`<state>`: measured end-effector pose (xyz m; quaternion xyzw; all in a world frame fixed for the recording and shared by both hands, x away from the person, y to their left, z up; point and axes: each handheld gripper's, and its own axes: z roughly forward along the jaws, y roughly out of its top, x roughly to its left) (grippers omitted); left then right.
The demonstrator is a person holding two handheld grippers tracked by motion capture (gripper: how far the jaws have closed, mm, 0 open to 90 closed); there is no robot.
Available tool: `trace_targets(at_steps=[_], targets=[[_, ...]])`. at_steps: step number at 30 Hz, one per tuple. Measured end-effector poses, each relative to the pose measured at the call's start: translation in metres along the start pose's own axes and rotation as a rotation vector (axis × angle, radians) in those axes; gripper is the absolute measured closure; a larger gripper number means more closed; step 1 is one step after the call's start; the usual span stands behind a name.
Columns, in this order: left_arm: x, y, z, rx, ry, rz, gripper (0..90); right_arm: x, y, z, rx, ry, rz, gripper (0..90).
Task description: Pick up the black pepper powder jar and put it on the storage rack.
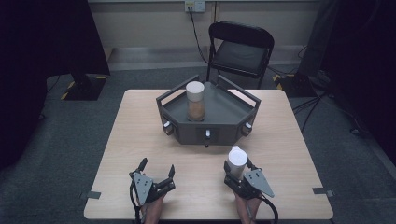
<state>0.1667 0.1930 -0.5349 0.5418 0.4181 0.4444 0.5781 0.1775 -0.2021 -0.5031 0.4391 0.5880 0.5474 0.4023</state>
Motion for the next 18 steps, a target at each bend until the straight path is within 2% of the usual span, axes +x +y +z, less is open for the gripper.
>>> trace_targets(at_steps=[7, 18], targets=[[0.0001, 0.0, 0.0, 0.0, 0.0, 0.0, 0.8, -0.0013, 0.0021, 0.0025, 0.016, 0.008, 0.001, 28.9], [0.0, 0.0, 0.0, 0.0, 0.0, 0.0, 0.8, -0.0001, 0.0036, 0.0018, 0.012, -0.001, -0.014, 30.1]])
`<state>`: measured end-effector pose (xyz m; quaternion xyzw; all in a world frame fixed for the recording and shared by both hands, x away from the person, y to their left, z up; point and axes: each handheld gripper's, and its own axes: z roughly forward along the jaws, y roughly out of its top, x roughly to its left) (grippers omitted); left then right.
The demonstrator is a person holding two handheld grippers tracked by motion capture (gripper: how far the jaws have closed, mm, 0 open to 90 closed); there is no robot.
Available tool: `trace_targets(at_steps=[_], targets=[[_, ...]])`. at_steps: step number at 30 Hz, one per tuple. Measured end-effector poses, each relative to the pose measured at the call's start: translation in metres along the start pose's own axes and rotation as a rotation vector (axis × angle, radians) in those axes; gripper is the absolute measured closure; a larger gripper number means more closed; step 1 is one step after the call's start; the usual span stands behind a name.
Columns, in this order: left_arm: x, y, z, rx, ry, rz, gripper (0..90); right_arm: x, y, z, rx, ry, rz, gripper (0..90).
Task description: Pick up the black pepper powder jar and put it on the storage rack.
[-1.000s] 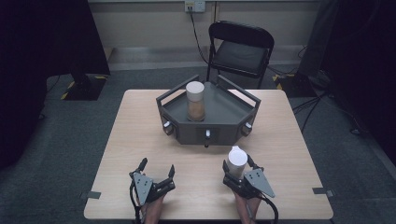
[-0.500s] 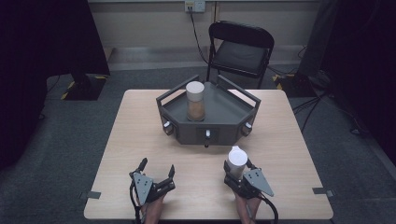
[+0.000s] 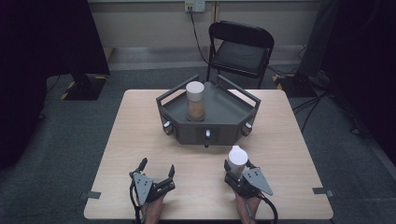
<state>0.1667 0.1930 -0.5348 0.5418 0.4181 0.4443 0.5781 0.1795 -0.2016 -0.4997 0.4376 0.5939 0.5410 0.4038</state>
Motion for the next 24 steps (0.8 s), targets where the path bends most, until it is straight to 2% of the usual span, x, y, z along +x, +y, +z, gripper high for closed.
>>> trace_targets(at_steps=[11, 24], targets=[[0.0, 0.0, 0.0, 0.0, 0.0, 0.0, 0.8, -0.001, 0.003, -0.001, 0.004, 0.011, 0.0, 30.3], [0.0, 0.0, 0.0, 0.0, 0.0, 0.0, 1.0, -0.003, 0.017, -0.002, 0.016, 0.019, 0.0, 30.3]])
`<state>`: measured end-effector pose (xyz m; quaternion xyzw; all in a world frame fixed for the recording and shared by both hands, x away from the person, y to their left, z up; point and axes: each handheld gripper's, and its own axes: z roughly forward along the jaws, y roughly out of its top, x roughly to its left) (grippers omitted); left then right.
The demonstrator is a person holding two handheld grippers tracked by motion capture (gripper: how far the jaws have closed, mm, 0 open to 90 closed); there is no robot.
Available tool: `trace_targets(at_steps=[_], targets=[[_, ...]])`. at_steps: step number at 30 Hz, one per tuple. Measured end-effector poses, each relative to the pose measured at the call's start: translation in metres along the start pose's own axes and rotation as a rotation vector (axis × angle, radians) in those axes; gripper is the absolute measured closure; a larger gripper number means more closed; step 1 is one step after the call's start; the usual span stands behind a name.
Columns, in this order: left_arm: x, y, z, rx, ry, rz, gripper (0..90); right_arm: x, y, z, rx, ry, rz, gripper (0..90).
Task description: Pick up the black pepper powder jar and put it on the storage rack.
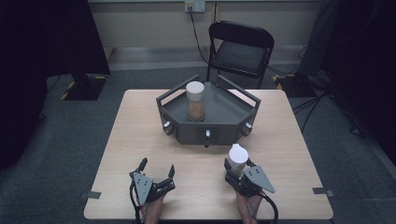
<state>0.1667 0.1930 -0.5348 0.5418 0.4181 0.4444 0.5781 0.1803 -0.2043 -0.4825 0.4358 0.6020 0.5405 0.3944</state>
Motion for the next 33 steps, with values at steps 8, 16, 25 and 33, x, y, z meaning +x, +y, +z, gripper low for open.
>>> trace_targets(at_steps=[8, 16, 25, 33], targets=[[0.0, 0.0, 0.0, 0.0, 0.0, 0.0, 1.1, -0.006, 0.01, 0.0, -0.014, 0.03, 0.008, 30.3], [0.0, 0.0, 0.0, 0.0, 0.0, 0.0, 1.3, -0.01, 0.021, 0.001, -0.029, 0.04, -0.011, 30.3], [0.0, 0.0, 0.0, 0.0, 0.0, 0.0, 1.3, -0.016, 0.042, 0.005, -0.032, 0.038, -0.028, 30.3], [0.0, 0.0, 0.0, 0.0, 0.0, 0.0, 1.2, -0.015, 0.056, 0.01, -0.047, 0.058, -0.046, 30.3]])
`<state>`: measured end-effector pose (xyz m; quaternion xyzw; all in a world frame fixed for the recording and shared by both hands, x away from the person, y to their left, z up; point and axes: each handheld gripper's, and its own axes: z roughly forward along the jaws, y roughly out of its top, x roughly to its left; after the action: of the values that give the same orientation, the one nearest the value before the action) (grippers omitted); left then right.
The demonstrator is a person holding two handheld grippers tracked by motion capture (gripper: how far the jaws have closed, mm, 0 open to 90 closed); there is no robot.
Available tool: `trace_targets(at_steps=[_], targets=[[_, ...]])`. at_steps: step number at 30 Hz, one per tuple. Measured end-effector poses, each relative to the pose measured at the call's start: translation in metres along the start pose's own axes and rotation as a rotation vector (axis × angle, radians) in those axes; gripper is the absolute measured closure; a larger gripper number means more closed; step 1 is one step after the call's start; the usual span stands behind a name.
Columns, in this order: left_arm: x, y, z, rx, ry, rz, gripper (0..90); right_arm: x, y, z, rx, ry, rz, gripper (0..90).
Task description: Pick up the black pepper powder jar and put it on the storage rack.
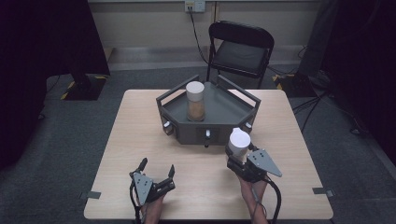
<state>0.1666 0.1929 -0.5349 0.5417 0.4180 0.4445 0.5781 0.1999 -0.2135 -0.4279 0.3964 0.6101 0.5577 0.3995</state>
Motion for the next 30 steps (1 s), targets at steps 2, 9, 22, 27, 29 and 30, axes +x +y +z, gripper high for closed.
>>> trace_targets(at_steps=[2, 9, 22, 27, 29, 30], targets=[[0.0, 0.0, 0.0, 0.0, 0.0, 0.0, 1.3, -0.001, 0.005, 0.003, -0.001, 0.006, -0.006, 30.3], [0.0, 0.0, 0.0, 0.0, 0.0, 0.0, 1.2, -0.002, 0.022, 0.012, -0.009, 0.021, -0.019, 30.3], [0.0, 0.0, 0.0, 0.0, 0.0, 0.0, 1.2, -0.002, 0.056, 0.025, -0.03, 0.035, -0.039, 30.3], [0.0, 0.0, 0.0, 0.001, 0.0, 0.0, 1.2, -0.006, 0.069, 0.031, -0.046, 0.038, -0.024, 30.3], [0.0, 0.0, 0.0, 0.001, 0.0, 0.0, 1.3, -0.007, 0.073, 0.033, -0.048, 0.034, -0.027, 30.3], [0.0, 0.0, 0.0, 0.001, 0.0, 0.0, 1.3, -0.008, 0.075, 0.035, -0.048, 0.036, -0.02, 30.3]])
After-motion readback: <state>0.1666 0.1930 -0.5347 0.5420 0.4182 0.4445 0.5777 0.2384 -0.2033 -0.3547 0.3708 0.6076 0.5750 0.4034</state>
